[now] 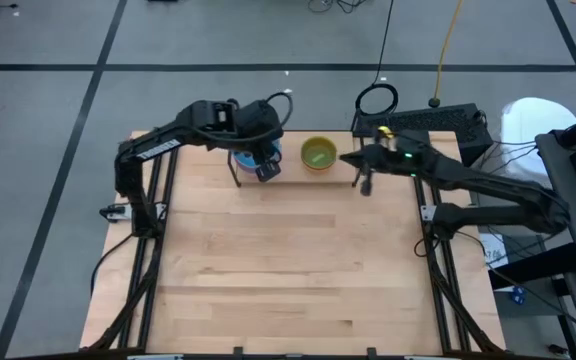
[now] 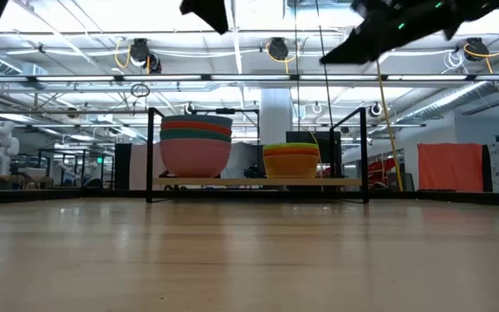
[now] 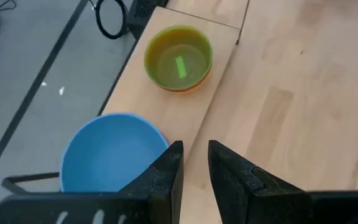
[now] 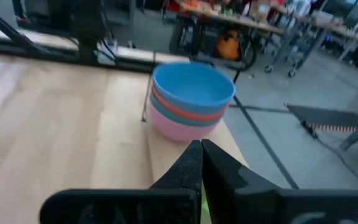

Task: Place and stack bowls onto a shelf
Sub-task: Return to Home Position

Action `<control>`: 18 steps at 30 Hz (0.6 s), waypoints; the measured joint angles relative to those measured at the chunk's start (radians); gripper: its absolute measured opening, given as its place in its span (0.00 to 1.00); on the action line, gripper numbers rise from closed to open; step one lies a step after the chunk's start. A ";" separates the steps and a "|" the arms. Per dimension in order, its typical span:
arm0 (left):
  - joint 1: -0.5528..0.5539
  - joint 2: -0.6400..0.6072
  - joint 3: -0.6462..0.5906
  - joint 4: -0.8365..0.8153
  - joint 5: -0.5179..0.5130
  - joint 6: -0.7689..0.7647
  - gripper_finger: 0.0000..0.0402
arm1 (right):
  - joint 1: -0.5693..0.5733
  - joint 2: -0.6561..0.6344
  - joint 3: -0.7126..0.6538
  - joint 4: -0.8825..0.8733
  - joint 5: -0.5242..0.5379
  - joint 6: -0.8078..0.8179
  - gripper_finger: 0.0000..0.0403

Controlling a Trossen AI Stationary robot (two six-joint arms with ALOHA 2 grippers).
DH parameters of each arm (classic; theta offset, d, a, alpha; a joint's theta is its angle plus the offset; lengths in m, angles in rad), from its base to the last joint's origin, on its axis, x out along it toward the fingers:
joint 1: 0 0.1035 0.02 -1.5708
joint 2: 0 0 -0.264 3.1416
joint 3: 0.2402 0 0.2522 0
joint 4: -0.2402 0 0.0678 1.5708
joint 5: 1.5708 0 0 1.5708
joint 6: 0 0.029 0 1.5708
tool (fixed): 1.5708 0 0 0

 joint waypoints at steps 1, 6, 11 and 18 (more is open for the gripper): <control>-0.004 -0.010 0.000 -0.004 0.000 -0.003 0.20 | 0.007 -0.042 0.000 -0.025 0.000 0.001 0.00; -0.034 -0.087 0.000 -0.025 0.000 -0.020 0.20 | 0.033 -0.235 0.001 -0.128 0.002 0.008 0.00; -0.083 -0.184 0.000 -0.048 -0.034 -0.047 0.20 | 0.050 -0.373 0.001 -0.257 0.099 0.019 0.00; -0.172 -0.317 0.001 -0.160 -0.172 -0.144 0.20 | 0.054 -0.457 0.000 -0.392 0.132 0.033 0.00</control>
